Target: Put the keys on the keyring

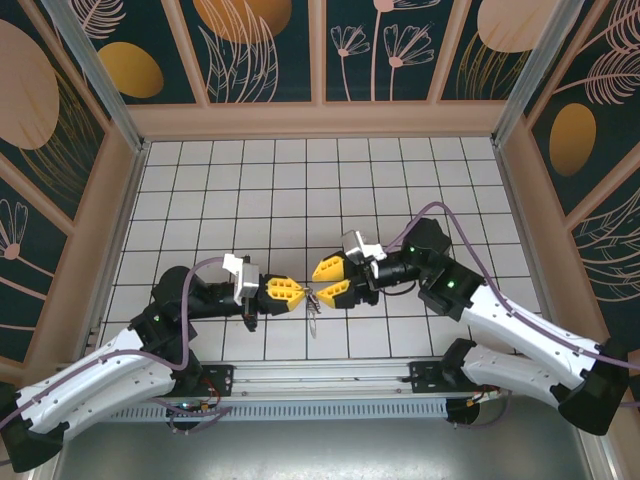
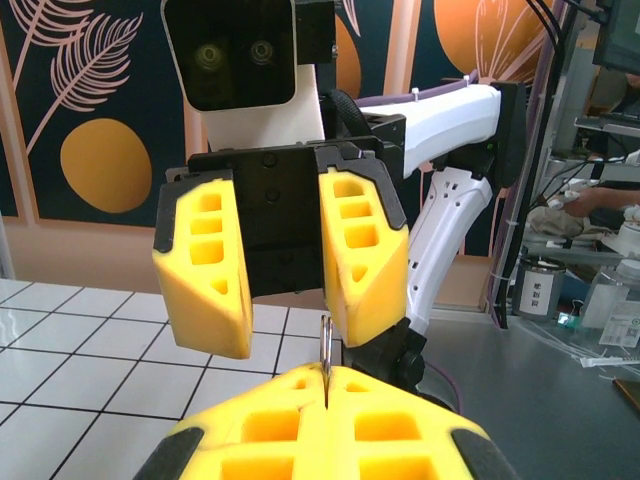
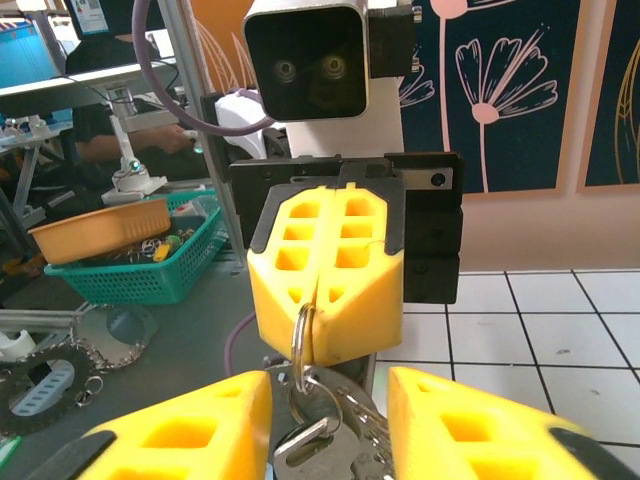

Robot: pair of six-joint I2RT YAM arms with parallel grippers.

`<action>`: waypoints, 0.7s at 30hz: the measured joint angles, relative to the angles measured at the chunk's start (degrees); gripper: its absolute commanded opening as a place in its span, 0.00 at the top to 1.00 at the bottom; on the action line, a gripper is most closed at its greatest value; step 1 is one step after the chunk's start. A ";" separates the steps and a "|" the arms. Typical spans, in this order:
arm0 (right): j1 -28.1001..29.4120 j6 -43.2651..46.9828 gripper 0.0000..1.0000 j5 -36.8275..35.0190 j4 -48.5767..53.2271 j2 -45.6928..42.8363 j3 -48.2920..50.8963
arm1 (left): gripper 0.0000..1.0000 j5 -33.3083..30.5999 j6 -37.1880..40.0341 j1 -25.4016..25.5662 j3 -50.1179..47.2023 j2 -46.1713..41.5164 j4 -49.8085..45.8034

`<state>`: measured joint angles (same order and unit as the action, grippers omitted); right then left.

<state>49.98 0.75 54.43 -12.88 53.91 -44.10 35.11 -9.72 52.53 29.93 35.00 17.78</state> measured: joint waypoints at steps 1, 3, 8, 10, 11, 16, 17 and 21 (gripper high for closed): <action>0.00 -0.04 0.76 0.04 -0.26 0.31 0.00 | 1.00 0.00 0.00 0.00 0.00 0.04 0.00; 0.00 0.09 0.77 0.09 -0.42 0.68 0.00 | 1.00 -0.07 0.02 -0.02 0.00 0.04 -0.02; 0.26 0.37 0.76 0.28 -0.37 1.29 0.00 | 1.00 -0.66 0.02 -0.02 0.00 0.46 0.00; 0.37 0.37 0.76 0.28 -0.20 1.57 0.00 | 1.00 -0.74 0.02 0.00 0.00 0.72 -0.02; 0.39 0.37 0.77 0.24 -0.20 1.70 0.00 | 1.00 -0.90 0.04 0.00 0.00 0.81 -0.02; 0.76 1.27 1.00 -0.02 0.15 1.75 -0.09 | 1.00 -1.14 0.04 -0.02 0.00 1.07 -0.09; 0.74 1.29 1.00 -0.15 0.35 1.73 -0.11 | 1.00 -1.33 0.04 -0.02 0.00 1.05 -0.15; 1.01 2.95 1.00 -2.14 2.89 1.55 -0.81 | 1.00 -2.32 0.31 -0.02 0.17 1.11 -1.46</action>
<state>50.98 3.70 52.29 -10.00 55.46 -44.91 32.80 -9.41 52.51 30.11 36.12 16.32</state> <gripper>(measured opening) 0.051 0.041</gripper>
